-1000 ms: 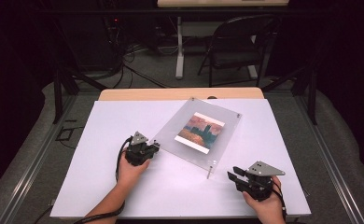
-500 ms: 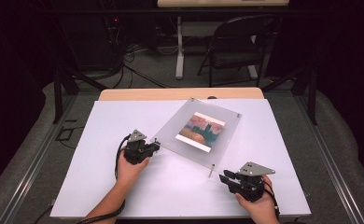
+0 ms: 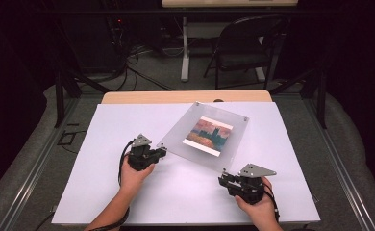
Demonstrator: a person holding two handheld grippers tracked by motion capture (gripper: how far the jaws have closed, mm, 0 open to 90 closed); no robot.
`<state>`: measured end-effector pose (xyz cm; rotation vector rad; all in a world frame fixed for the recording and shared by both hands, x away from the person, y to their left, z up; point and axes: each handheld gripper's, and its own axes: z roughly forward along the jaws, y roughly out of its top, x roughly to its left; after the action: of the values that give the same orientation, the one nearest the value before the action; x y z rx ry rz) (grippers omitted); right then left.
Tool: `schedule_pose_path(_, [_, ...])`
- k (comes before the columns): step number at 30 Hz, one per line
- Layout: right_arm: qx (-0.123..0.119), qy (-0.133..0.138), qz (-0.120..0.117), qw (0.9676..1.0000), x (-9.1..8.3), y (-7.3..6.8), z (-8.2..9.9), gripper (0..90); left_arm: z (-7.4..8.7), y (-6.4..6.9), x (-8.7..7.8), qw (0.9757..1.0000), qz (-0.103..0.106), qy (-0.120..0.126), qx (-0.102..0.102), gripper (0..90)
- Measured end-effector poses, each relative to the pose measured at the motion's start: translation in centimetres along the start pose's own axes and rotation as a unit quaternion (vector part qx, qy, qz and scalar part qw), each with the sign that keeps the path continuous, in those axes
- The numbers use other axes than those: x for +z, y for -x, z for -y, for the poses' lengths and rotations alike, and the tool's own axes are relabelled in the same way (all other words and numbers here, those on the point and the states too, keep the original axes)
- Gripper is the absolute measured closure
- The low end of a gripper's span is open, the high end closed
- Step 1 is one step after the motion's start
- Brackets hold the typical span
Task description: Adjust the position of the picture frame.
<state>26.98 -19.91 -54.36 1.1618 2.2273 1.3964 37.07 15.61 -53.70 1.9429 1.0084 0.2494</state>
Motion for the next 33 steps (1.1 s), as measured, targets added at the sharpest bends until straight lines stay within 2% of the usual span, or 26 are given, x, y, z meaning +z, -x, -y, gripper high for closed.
schedule_pose_path(5, [0.014,0.002,-0.003,0.9999,1.1,0.0,-0.1,72.5,0.0,0.0,0.0,1.0,0.001,0.002,0.001,84.9])
schedule_pose_path(8, [0.012,-0.001,-0.004,0.9999,1.6,-0.1,-0.2,76.7,0.0,0.0,0.0,1.0,0.0,0.001,0.002,84.9])
schedule_pose_path(10, [0.001,0.0,0.013,0.9999,1.7,-0.3,-0.2,82.9,0.0,0.0,0.0,1.0,0.001,0.0,0.001,84.9])
schedule_pose_path(13, [0.007,0.001,0.013,0.9999,1.6,-0.1,-0.2,84.5,0.1,0.0,0.0,1.0,0.002,0.001,0.002,84.9])
schedule_pose_path(17, [0.011,-0.003,0.005,0.9999,1.5,0.1,-0.3,84.9,0.0,0.0,-0.1,1.0,0.003,0.003,0.002,84.9])
schedule_pose_path(33, [0.017,0.001,0.005,0.9998,1.0,0.4,-0.5,85.0,-0.1,0.7,-1.1,0.9998,0.01,0.011,0.015,85.1])
